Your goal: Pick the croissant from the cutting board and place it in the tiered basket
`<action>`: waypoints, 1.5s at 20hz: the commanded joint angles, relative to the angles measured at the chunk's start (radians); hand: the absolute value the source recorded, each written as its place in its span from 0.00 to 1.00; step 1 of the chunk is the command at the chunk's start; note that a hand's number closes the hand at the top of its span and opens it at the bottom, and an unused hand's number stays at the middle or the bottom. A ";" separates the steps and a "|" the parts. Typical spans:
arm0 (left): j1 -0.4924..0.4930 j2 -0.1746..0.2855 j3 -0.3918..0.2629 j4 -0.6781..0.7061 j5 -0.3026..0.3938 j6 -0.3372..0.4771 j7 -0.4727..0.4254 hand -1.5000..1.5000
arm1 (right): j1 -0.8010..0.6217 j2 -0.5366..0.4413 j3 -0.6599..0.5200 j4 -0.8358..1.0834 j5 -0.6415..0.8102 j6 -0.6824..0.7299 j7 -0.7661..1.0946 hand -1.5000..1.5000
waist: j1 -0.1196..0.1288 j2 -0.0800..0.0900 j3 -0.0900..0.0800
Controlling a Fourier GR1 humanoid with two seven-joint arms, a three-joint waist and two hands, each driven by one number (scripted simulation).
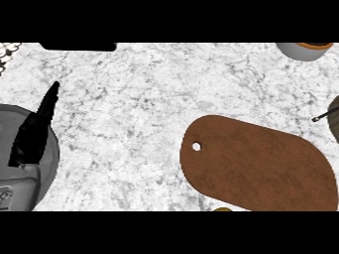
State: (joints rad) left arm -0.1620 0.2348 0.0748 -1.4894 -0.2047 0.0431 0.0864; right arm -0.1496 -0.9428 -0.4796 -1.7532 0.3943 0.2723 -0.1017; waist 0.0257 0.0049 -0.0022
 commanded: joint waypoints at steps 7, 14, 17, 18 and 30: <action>-0.004 0.007 0.038 0.045 0.012 -0.013 -0.044 0.50 | -0.173 -0.061 0.108 0.461 0.093 -0.021 -0.345 1.00 | -0.012 -0.001 0.002; 0.049 0.009 0.032 -0.007 0.008 -0.027 -0.024 0.50 | -0.245 -0.011 0.199 0.640 0.140 0.000 -0.405 1.00 | 0.000 0.000 0.003; 0.028 0.002 0.027 0.017 -0.001 -0.016 -0.038 0.50 | -0.242 0.026 0.157 0.695 0.030 0.147 -0.275 1.00 | -0.006 -0.002 0.001; -0.004 -0.002 0.034 0.048 -0.002 -0.006 -0.040 0.50 | -0.252 0.024 0.190 0.716 0.064 0.141 -0.284 0.00 | -0.008 0.002 0.002; 0.004 -0.019 0.032 0.053 -0.013 -0.004 -0.061 0.50 | -0.466 -0.007 0.047 0.999 -0.051 0.180 -0.401 0.00 | -0.009 0.000 0.003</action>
State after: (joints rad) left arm -0.1548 0.2273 0.1073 -1.4708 -0.2135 0.0327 0.0635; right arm -0.5200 -0.9222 -0.3959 -0.8534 0.3773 0.4217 -0.4962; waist 0.0128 0.0010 -0.0045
